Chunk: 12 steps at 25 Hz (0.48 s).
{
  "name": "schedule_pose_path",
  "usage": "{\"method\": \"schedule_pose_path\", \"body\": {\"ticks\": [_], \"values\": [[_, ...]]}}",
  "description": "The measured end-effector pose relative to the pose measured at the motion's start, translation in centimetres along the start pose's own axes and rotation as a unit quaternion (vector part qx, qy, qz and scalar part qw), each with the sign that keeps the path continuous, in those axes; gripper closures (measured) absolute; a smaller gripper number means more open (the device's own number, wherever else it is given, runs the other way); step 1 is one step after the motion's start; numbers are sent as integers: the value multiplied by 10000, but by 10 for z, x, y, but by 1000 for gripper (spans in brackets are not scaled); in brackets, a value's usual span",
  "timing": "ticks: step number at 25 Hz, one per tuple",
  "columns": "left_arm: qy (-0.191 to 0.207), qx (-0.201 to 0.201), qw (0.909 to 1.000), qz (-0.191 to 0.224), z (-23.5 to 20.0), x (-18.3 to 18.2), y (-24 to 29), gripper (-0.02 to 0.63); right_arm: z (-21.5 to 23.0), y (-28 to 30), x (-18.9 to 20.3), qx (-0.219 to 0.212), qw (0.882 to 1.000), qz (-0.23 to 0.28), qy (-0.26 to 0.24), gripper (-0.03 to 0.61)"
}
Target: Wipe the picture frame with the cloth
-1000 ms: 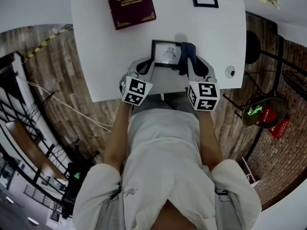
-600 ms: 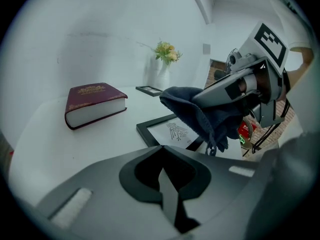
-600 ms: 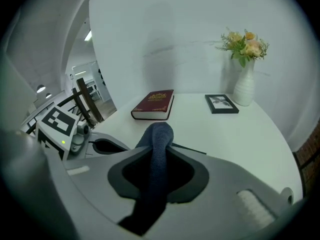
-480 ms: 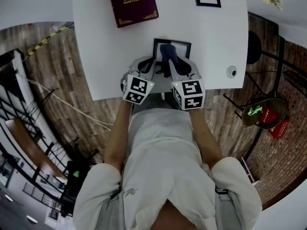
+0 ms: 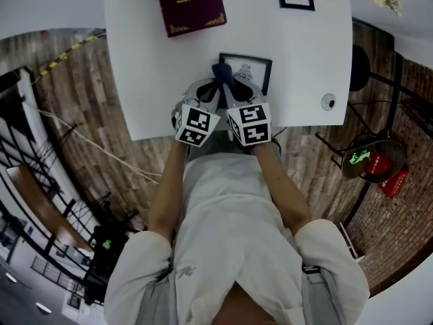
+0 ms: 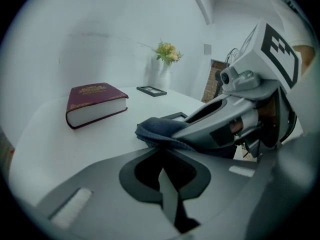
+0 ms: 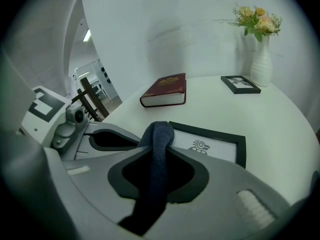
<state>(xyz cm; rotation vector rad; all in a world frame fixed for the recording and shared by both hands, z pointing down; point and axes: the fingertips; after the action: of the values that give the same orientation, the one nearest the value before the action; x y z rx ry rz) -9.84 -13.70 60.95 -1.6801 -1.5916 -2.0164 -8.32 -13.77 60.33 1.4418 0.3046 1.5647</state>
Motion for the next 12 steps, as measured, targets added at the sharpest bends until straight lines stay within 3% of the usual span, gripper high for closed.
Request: {"method": "schedule_pose_path", "body": {"ticks": [12], "values": [[17,-65,10000,-36,0,0,0,594,8,3,6,263,9995,-3,-197,517]]}}
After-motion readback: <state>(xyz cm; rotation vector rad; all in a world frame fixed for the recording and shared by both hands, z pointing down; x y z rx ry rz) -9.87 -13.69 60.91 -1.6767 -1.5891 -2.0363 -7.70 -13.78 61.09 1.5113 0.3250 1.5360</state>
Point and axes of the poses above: the fingertips, and each gripper's own axes: y forward along the fingers, z to its right, x out of its underside
